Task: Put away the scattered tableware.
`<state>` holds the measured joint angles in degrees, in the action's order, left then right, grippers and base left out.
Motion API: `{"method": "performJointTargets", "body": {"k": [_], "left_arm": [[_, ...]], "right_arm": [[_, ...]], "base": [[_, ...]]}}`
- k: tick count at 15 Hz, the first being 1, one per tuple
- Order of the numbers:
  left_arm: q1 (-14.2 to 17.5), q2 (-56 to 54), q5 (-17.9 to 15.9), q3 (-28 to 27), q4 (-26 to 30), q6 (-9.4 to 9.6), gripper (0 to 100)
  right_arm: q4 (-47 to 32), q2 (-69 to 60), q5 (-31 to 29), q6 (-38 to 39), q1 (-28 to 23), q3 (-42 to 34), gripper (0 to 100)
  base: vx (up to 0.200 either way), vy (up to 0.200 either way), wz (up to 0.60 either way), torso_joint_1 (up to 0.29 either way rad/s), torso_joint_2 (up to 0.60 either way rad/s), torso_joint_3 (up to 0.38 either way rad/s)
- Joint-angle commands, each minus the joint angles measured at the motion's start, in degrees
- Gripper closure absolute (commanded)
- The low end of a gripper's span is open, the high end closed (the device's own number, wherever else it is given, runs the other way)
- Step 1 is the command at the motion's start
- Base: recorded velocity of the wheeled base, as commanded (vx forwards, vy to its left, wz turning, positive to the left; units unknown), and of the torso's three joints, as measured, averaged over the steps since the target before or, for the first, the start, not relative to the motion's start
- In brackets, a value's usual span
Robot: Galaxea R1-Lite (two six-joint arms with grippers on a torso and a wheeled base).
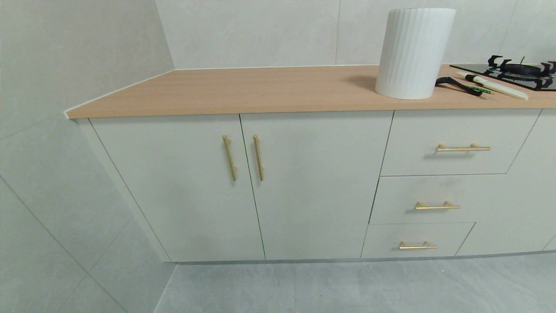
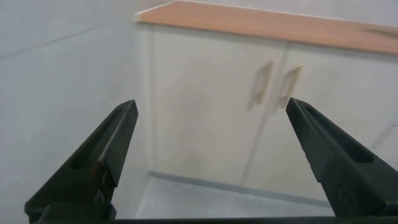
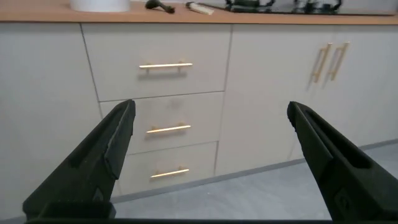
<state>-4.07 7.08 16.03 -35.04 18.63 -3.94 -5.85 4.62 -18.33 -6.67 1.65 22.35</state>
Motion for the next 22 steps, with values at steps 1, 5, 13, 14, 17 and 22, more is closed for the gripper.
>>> {"method": "performJointTargets", "body": {"k": [1, 5, 13, 14, 17, 22], "left_arm": [[3.72, -6.29, -0.74, 3.4, 0.36, 2.09, 0], [4.16, -7.08, -0.83, 11.31, -0.35, 2.18, 0], [4.16, -7.08, -11.9, 35.04, -19.77, 4.46, 0], [4.16, -7.08, -13.04, 35.04, -18.8, 4.46, 0], [4.16, -7.08, -13.57, 35.04, -18.8, 4.29, 0], [4.16, -7.08, -13.57, 35.04, -18.8, 4.11, 0]], "right_arm": [[0.67, -4.62, -1.18, 2.01, -1.47, -2.13, 0], [3.21, -4.62, 0.05, 8.87, -1.47, -12.15, 0], [7.7, -4.62, 12.97, 9.57, -1.47, -22.26, 0], [7.08, -4.62, 16.49, 9.13, -1.47, -22.35, 0], [6.12, -4.62, 19.04, 5.26, -1.47, -22.35, 0], [6.12, -4.53, 19.74, 3.59, -1.38, -22.35, 0]], "base": [[0.0, 0.0, 0.0, 0.0, 0.0, 0.0], [0.0, 0.0, 0.0, 0.0, 0.0, 0.0], [0.0, 0.0, 0.0, 0.0, 0.0, 0.0], [0.0, 0.0, 0.0, 0.0, 0.0, 0.0], [0.0, 0.0, 0.0, 0.0, 0.0, 0.0], [0.0, 0.0, 0.0, 0.0, 0.0, 0.0]]}}
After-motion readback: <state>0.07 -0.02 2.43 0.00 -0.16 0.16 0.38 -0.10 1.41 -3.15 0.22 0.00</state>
